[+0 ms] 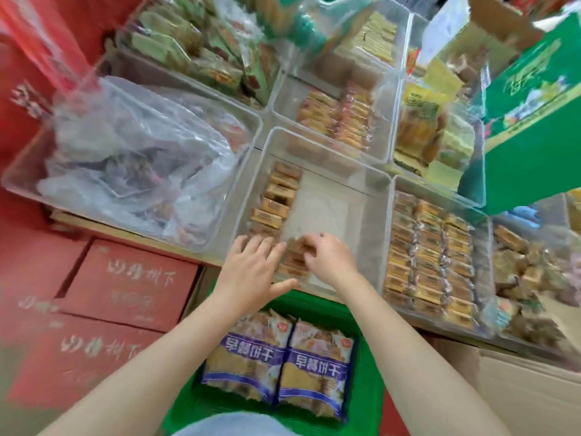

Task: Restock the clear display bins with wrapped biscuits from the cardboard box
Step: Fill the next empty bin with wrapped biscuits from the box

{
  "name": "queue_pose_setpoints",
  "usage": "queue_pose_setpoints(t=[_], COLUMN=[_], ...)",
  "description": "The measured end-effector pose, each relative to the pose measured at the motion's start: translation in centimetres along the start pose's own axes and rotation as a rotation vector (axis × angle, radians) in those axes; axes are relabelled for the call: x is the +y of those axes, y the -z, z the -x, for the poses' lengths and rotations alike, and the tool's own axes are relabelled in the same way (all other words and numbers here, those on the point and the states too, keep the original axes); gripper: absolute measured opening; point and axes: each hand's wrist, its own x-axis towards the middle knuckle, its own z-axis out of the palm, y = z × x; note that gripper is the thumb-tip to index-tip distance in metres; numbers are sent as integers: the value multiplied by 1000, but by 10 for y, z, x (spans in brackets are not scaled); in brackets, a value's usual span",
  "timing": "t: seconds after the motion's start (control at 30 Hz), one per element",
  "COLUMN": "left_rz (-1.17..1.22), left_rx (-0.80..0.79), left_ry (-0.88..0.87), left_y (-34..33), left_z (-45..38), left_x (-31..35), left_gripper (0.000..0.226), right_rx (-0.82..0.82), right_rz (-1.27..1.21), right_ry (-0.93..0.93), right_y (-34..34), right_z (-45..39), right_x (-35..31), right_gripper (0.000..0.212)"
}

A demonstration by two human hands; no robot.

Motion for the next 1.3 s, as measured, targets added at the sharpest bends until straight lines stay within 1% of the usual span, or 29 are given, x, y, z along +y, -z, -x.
queue_pose_setpoints(t=[0.03,0.07,0.23,0.37,0.43,0.53,0.57,0.63,0.73,0.8,0.87,0.97,1.03,1.07,1.1,1.13,1.17,1.2,1.23,1.27,1.3], left_rz=[1,6,9,-26,-32,-12,7,129,358,485,611,761,867,915,963,1014,1056,1079,1075,1054,1040], left_rx=[8,17,63,27,-9,-66,-77,-60,33,42,-66,-234,-279,-282,-293,-310,-331,-345,-350,-349,-336], left_ry=[-1,0,-9,-4,10,65,68,54,4,-43,-86,-171,-172,-147,-109,-69,-29,2,26,53,86], left_y=[-2,-3,-4,-1,3,11,15,20,25,23,20,14,12,12,11,11,9,6,1,-6,-13], left_z=[-1,-1,-1,0,0,0,2,9,31,51,69,84,84,83,82,82,82,82,84,86,88], left_x=[0,0,-2,-2,-1,1,4,19,83,148,217,309,367,395,422,447,470,491,509,524,534], left_gripper=[84,83,84,86,87,83,79,70,73,74,74,70,62,62,68,78,87,94,99,102,102], right_rx=[-57,-80,-25,-8,-13,-24,-22,15,148,257,375,605,746,803,843,837,777,668,526,368,200], right_rz=[-37,-80,-159,-197,-206,-323,-367,-463,-630,-746,-796,-892,-928,-916,-888,-856,-831,-813,-792,-732,-612], right_ry=[9,7,-34,-72,-66,-73,-65,-14,81,94,70,-26,-107,-149,-195,-249,-311,-368,-414,-439,-442], right_y=[-3,-6,-18,-22,-19,-9,-5,5,22,31,39,44,42,39,34,29,24,19,12,6,-2], right_z=[-5,-10,-31,-32,-23,8,24,61,136,192,242,300,332,346,360,371,382,390,394,396,395], right_x=[-2,-4,-6,-10,-10,-2,4,22,65,104,150,228,285,314,341,367,388,405,421,435,447], right_gripper=[45,44,36,36,43,57,57,48,27,22,20,22,23,21,21,21,22,23,23,25,31])
